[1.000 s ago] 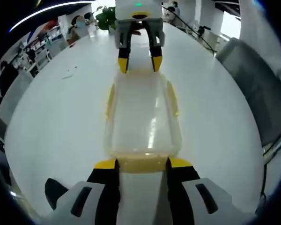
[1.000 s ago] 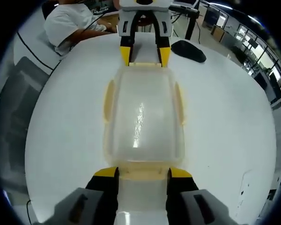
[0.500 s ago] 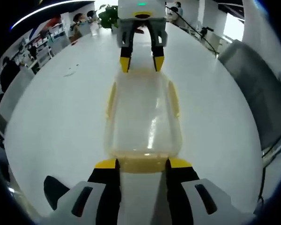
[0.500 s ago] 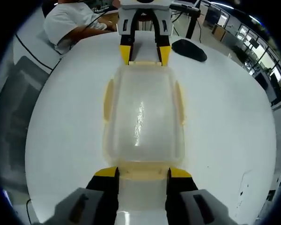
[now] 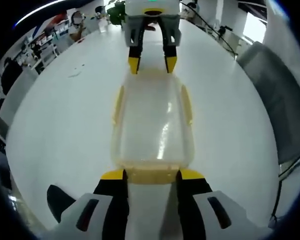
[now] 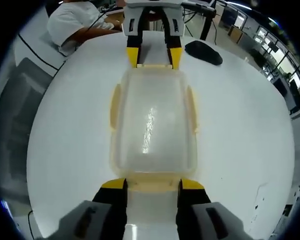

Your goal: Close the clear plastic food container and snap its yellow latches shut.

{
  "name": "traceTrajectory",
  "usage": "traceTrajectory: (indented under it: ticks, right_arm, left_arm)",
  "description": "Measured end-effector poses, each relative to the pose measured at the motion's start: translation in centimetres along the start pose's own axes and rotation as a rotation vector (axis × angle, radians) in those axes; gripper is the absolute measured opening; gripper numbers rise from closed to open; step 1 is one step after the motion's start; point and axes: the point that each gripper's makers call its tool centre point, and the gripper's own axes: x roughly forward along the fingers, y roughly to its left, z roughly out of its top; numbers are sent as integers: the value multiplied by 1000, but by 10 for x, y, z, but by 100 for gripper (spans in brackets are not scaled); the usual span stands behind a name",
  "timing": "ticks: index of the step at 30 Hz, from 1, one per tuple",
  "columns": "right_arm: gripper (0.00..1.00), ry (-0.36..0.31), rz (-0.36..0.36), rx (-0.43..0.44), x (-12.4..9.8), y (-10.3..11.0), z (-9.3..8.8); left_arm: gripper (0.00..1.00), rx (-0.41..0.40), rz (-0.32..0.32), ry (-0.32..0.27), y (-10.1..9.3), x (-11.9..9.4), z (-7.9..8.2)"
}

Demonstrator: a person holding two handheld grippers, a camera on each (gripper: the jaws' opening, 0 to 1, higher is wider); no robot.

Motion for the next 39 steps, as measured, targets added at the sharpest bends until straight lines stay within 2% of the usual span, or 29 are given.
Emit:
traceTrajectory:
  ticks: [2, 3, 5, 9, 15, 20, 22, 23, 32, 39]
  right_arm:
    - [36, -22, -3, 3, -1, 0, -1]
    - [36, -22, -6, 4, -1, 1, -1]
    - [36, -8, -9, -5, 0, 3, -1]
    - [36, 1, -12, -8, -1, 3, -2]
    - [36, -3, -7, -18, -12, 7, 1]
    - [36, -14, -8, -4, -20, 11, 0]
    - [36, -17, -6, 8, -25, 13, 2]
    - [36, -20, -8, 8, -27, 14, 3]
    - [36, -42, -32, 15, -48, 14, 0]
    - [36, -61, -68, 7, -73, 13, -3]
  left_arm:
    - [35, -11, 8, 4, 1, 0, 0]
    - [35, -63, 25, 15, 1, 0, -2]
    - [35, -20, 27, 28, -2, 1, 1]
    - [36, -47, 31, 35, -3, 1, 0]
    - [36, -39, 22, 51, -9, -3, 2]
    - [36, -14, 28, 49, -10, -11, 10]
    - [36, 1, 34, 61, -9, -14, 13]
    - [36, 33, 42, 80, -8, -17, 14]
    - [36, 41, 55, 84, -6, -34, 33]
    - [36, 45, 72, 84, -7, -46, 53]
